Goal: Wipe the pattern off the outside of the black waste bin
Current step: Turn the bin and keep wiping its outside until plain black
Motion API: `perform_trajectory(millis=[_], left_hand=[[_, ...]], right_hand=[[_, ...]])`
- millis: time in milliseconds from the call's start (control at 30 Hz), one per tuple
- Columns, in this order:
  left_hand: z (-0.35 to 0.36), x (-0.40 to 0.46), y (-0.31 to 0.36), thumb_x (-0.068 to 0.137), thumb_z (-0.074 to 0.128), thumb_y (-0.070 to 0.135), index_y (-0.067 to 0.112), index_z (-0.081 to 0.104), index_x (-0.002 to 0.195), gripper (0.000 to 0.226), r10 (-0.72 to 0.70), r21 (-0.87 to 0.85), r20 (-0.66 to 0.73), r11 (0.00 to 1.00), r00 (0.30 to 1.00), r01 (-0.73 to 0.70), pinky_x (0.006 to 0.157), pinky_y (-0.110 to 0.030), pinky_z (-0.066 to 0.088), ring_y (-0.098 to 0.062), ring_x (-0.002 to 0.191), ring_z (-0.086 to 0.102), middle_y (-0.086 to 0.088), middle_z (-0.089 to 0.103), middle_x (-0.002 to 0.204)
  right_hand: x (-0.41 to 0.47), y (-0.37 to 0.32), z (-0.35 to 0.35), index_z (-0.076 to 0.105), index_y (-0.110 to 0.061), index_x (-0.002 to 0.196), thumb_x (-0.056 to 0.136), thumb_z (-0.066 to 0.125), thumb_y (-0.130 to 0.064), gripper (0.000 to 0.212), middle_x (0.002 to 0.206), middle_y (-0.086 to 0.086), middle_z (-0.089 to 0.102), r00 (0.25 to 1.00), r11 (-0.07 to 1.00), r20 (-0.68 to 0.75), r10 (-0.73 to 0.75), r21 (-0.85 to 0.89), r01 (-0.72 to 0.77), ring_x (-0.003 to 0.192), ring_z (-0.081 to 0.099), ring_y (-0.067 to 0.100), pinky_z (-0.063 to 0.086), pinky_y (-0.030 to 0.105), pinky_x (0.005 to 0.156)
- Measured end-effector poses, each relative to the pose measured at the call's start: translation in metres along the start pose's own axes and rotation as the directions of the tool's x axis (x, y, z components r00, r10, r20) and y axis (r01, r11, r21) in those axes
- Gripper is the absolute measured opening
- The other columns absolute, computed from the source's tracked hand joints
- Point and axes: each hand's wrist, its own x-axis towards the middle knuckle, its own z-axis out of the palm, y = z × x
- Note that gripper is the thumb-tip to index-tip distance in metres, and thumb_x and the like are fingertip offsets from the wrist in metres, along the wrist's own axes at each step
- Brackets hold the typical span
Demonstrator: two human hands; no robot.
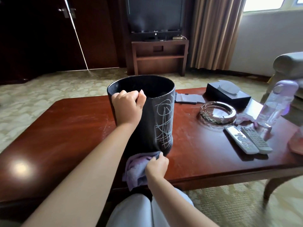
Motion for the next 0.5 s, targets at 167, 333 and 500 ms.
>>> perform_trajectory(millis=[167,333,500], left_hand=[[0.001,-0.001,-0.001,0.09,0.042,0.028,0.017,0.028,0.048,0.046,-0.005,0.01,-0.013,1.0,1.0,0.005,0.062,-0.027,0.016,-0.02,0.048,0.026,0.005,0.022,0.044],[0.001,-0.001,0.0,0.09,0.043,0.027,0.017,0.029,0.049,0.045,-0.007,0.015,-0.013,1.0,1.0,0.007,0.063,-0.027,0.018,-0.019,0.049,0.027,0.005,0.022,0.045],[0.001,-0.002,0.0,0.091,0.042,0.027,0.015,0.032,0.048,0.046,-0.008,0.012,-0.013,1.0,1.0,0.009,0.062,-0.03,0.024,-0.02,0.049,0.028,0.005,0.024,0.045]], right_hand=[[0.004,-0.019,0.004,0.046,0.009,0.121,0.096,0.036,-0.003,0.029,0.126,0.019,0.038,0.998,0.998,-0.011,-0.054,0.026,0.054,0.11,0.044,0.025,0.024,0.012,0.079],[-0.003,-0.01,0.006,0.035,0.003,0.138,0.097,0.036,-0.006,0.042,0.134,0.016,0.033,0.991,0.991,-0.013,-0.131,-0.013,0.131,0.114,0.042,0.022,0.023,0.01,0.081],[-0.005,-0.025,0.005,0.033,0.002,0.141,0.098,0.035,-0.006,0.044,0.132,0.015,0.033,0.969,0.971,-0.065,-0.239,0.008,0.24,0.112,0.041,0.021,0.021,0.008,0.083]])
